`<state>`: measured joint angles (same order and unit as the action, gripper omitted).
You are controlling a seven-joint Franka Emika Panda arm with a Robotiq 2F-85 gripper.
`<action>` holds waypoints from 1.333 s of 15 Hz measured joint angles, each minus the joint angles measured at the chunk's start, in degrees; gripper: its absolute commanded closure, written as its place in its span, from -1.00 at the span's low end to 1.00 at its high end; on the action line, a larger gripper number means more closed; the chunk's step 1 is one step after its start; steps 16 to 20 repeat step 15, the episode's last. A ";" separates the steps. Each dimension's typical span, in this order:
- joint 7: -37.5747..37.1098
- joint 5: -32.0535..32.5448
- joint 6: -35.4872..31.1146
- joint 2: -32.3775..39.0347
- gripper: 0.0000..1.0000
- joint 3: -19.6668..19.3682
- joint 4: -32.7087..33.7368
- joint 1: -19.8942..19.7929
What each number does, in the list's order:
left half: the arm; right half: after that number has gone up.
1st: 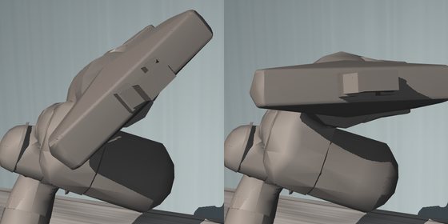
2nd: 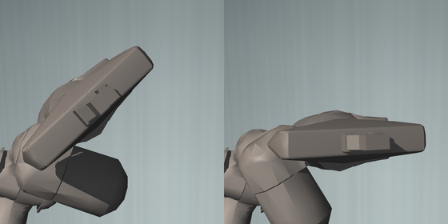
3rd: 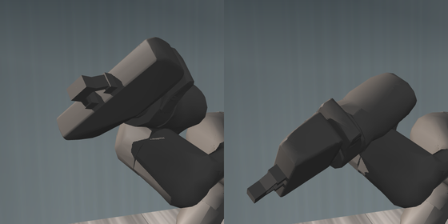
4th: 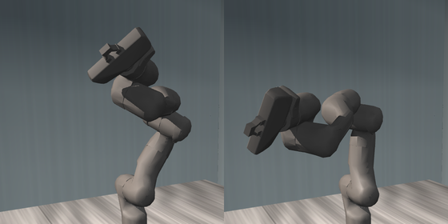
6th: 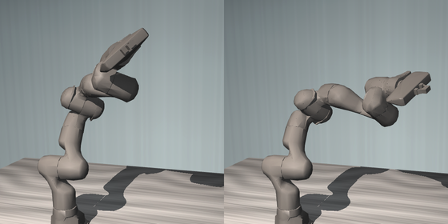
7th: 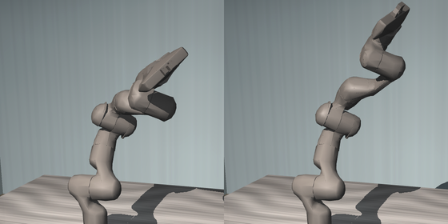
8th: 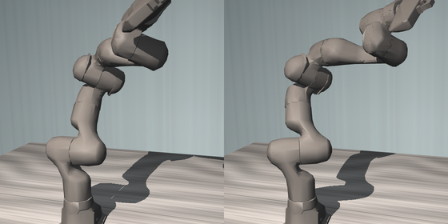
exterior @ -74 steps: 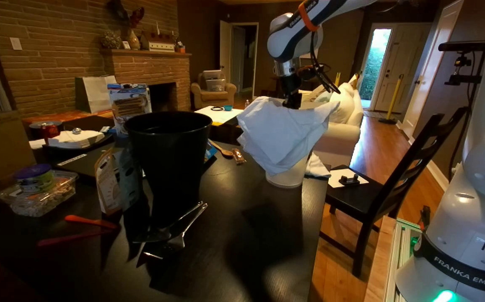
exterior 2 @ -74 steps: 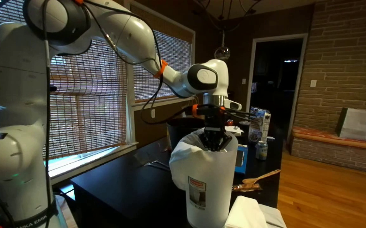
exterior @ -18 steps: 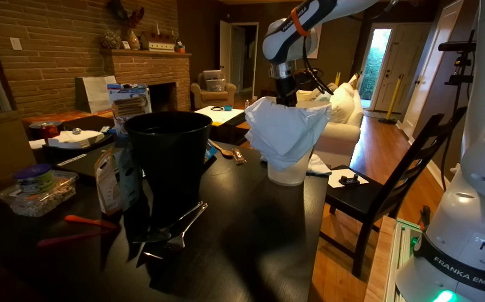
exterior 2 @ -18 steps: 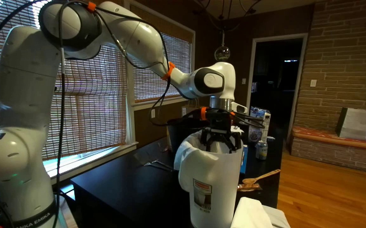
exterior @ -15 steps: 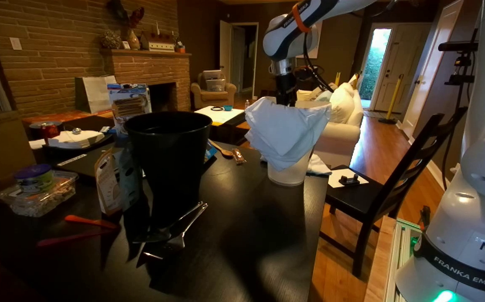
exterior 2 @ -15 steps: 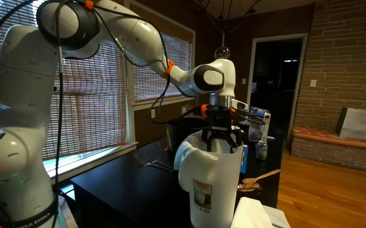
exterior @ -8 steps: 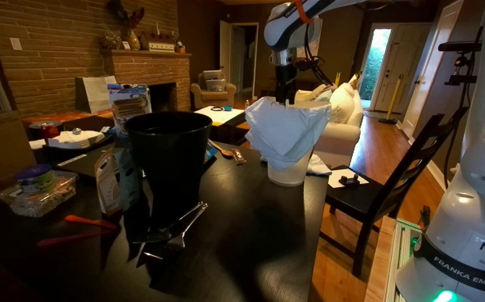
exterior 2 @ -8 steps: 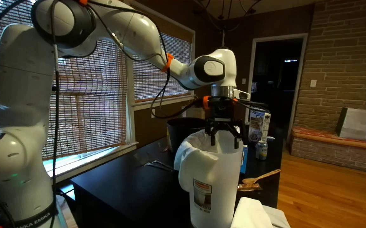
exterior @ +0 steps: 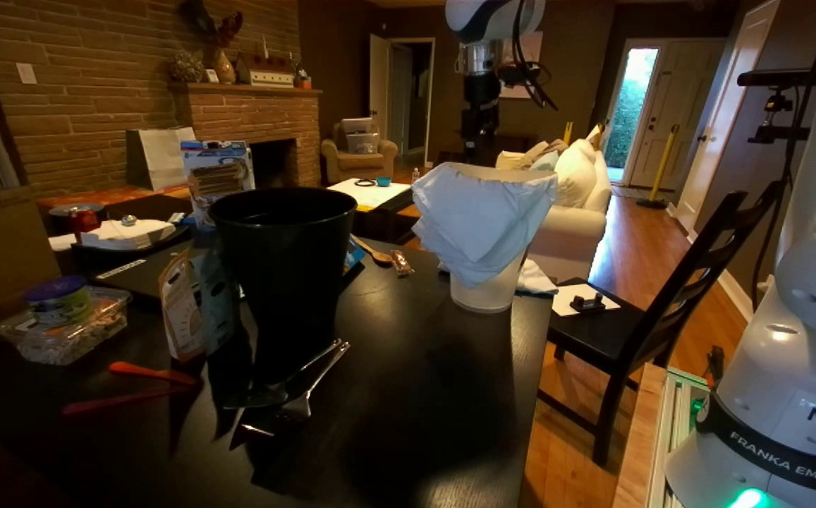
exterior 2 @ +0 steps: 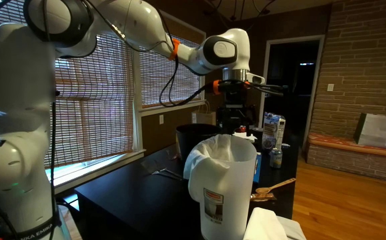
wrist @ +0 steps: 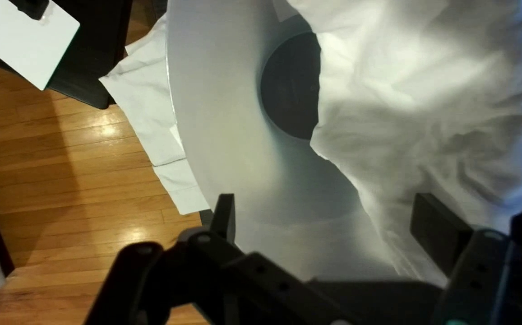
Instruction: Put the towel in the jug.
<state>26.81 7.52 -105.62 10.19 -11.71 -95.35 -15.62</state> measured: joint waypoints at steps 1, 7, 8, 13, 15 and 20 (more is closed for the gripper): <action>0.00 -0.66 1.19 -0.43 -1.00 0.11 1.05 0.04; -0.06 -2.49 4.89 -2.00 -1.00 0.88 5.86 0.63; -0.18 -2.56 4.87 -2.06 -1.00 0.96 6.37 0.77; -0.21 -2.57 4.68 -2.10 -1.00 1.08 7.20 0.98; -0.21 -2.57 4.68 -2.10 -1.00 1.08 7.20 0.99; -0.21 -2.57 4.68 -2.10 -1.00 1.08 7.20 0.99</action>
